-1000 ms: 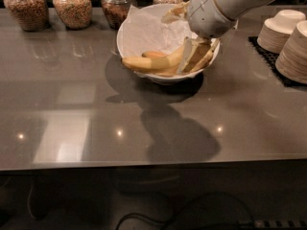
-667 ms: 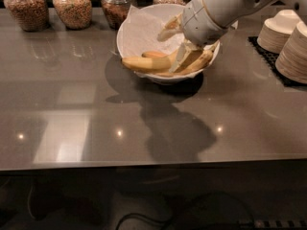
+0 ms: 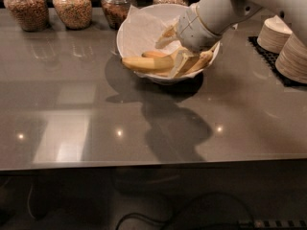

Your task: Pick banana from white bowl

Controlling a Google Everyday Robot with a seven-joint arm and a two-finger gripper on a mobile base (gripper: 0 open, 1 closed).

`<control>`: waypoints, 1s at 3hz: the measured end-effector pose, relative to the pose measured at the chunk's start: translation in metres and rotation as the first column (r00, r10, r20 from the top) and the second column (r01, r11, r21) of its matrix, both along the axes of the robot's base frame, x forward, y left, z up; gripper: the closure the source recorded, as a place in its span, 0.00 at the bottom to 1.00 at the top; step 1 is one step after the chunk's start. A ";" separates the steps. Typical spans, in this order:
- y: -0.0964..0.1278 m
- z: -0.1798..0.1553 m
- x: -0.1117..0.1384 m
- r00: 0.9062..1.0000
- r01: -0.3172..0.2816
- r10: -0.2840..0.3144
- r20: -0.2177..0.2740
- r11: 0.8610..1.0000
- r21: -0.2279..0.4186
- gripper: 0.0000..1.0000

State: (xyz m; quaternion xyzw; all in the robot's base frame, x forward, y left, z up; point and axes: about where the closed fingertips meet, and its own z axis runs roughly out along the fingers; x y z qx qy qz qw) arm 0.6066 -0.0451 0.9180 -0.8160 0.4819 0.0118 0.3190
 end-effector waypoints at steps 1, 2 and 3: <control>-0.004 -0.005 0.006 1.000 0.005 -0.005 0.006 1.000 -0.019 0.44; -0.007 -0.005 0.008 1.000 0.010 -0.010 0.010 0.999 -0.030 0.47; -0.010 -0.005 0.009 1.000 0.014 -0.013 0.014 0.999 -0.039 0.50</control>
Offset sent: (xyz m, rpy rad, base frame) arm 0.0134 -0.0178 -0.0060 -0.0556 -0.0242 -0.0285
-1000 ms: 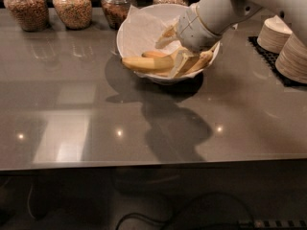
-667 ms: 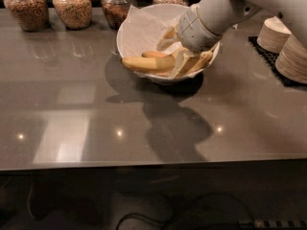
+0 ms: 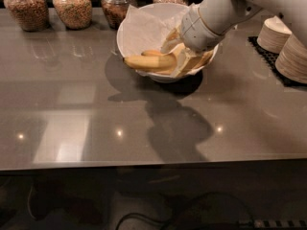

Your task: Pick banana from white bowl

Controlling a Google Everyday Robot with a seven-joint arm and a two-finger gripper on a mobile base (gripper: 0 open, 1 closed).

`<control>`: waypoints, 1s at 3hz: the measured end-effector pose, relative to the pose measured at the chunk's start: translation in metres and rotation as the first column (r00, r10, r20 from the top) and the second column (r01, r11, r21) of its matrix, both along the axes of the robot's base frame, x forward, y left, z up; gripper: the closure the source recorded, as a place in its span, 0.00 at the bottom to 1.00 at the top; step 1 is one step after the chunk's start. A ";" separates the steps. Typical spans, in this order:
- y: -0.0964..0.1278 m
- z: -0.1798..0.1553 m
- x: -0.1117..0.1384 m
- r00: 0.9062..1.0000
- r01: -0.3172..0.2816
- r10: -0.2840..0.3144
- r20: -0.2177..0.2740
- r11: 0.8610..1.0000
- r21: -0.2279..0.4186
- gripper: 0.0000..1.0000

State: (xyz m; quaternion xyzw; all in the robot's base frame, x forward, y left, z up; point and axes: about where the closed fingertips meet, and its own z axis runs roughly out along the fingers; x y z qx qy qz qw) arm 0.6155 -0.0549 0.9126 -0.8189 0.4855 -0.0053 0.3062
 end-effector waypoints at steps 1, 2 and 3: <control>-0.003 0.006 0.001 1.000 0.001 -0.001 0.011 1.000 -0.016 0.43; -0.004 0.018 0.000 1.000 -0.001 0.002 0.022 1.000 -0.023 0.40; -0.004 0.020 0.000 1.000 -0.001 0.002 0.024 1.000 -0.024 0.41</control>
Offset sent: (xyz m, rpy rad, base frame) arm -0.0005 -0.0092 0.0355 -0.0297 -0.0397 -0.0021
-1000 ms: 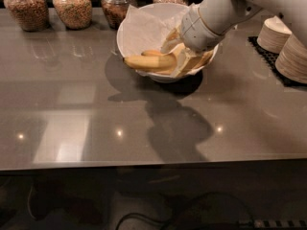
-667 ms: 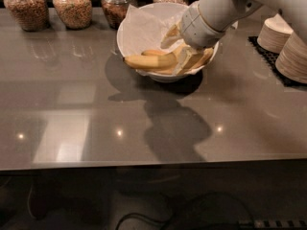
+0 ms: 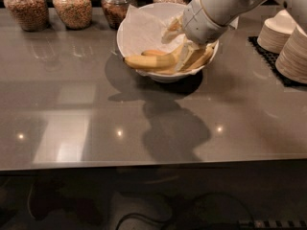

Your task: Pick banana from white bowl

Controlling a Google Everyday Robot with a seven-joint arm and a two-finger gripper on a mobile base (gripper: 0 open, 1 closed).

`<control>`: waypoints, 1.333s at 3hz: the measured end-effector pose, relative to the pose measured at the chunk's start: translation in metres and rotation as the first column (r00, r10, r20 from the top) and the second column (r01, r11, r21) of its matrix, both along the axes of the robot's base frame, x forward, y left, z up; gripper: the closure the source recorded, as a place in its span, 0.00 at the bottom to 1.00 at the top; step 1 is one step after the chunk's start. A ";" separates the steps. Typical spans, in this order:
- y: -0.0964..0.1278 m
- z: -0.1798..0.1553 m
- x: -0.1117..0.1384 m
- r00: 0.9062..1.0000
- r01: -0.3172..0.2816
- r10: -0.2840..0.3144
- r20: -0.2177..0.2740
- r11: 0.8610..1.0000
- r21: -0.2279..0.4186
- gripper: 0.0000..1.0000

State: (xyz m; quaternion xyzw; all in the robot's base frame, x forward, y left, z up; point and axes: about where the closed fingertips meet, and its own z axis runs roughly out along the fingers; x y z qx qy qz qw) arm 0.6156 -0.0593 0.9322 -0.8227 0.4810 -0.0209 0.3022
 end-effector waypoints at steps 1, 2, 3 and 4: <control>-0.001 0.001 0.000 1.000 -0.002 0.002 0.008 1.000 -0.003 0.42; -0.002 -0.001 0.004 1.000 -0.008 0.008 0.027 1.000 0.000 0.41; -0.001 -0.003 0.009 0.999 -0.019 0.019 0.049 1.000 0.001 0.42; 0.000 -0.008 0.012 0.997 -0.032 0.032 0.063 0.999 -0.006 0.42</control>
Offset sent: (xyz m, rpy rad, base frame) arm 0.0079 -0.0074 0.0002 0.0037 -0.0586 0.0097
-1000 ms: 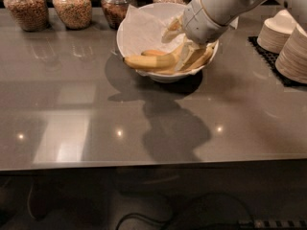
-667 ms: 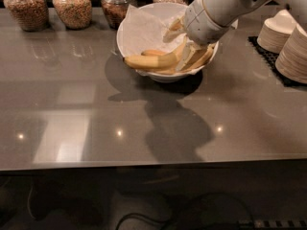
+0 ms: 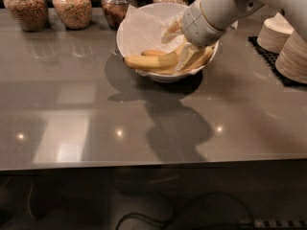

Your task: Pick banana from white bowl

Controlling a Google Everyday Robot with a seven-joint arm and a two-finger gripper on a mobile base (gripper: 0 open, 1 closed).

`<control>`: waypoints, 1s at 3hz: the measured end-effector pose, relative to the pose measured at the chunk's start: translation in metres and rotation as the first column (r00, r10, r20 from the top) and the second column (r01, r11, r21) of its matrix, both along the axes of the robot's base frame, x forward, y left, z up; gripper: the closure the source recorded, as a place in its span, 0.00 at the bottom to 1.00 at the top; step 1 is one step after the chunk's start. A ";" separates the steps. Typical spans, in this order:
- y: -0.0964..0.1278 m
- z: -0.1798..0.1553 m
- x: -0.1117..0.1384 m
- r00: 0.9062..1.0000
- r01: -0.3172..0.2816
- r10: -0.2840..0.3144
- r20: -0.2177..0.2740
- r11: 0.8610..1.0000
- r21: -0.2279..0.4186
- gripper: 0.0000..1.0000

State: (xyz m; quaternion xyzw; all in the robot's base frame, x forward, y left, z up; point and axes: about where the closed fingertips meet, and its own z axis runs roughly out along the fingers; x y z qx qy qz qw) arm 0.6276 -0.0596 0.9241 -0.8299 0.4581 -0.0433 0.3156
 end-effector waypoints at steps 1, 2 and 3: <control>0.001 -0.005 0.002 1.000 -0.012 0.012 0.009 1.000 -0.008 0.42; 0.005 -0.019 0.009 0.999 -0.030 0.031 0.031 0.999 -0.022 0.45; 0.009 -0.023 0.013 0.999 -0.036 0.037 0.034 0.999 -0.022 0.46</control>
Offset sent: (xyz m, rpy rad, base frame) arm 0.0055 -0.0017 -0.0150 -0.0274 -0.0317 0.0237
